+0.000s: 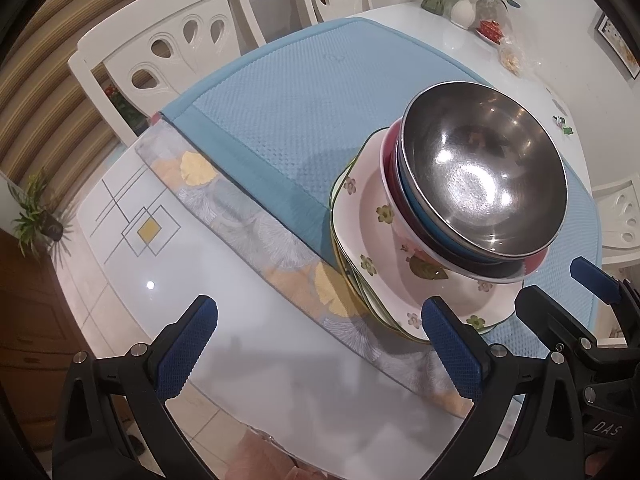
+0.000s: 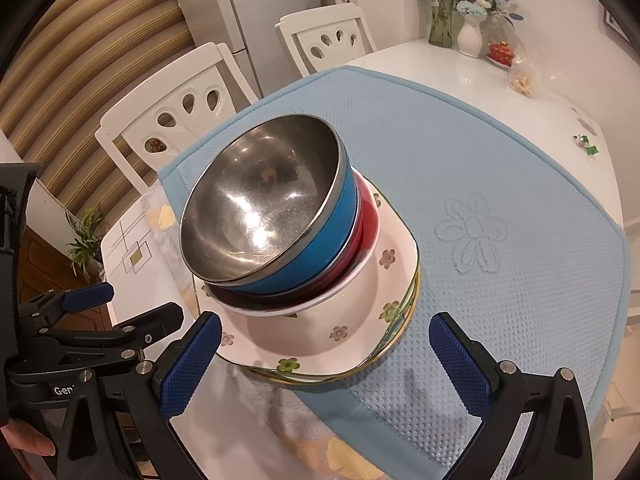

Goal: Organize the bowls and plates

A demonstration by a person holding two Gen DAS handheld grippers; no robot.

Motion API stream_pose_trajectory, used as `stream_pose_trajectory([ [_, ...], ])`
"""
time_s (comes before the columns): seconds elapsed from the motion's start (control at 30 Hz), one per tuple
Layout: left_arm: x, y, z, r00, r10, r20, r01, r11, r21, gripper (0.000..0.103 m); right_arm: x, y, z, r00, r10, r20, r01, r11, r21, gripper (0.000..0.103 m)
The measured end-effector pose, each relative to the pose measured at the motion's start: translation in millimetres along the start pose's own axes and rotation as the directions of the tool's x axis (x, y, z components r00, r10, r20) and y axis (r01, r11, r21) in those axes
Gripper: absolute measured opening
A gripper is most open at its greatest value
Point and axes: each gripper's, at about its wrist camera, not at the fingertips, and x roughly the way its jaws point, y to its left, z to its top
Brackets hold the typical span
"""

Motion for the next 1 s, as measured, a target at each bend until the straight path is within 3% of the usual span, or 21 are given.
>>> stream_pose_trajectory([
  [1.0,6.1,2.4,2.8,1.000,-0.001,-0.004,0.001,1.000,0.016,0.102,4.4,-1.9,-0.5,1.000,0.005,-0.017,-0.005,1.000,0.021,0.103],
])
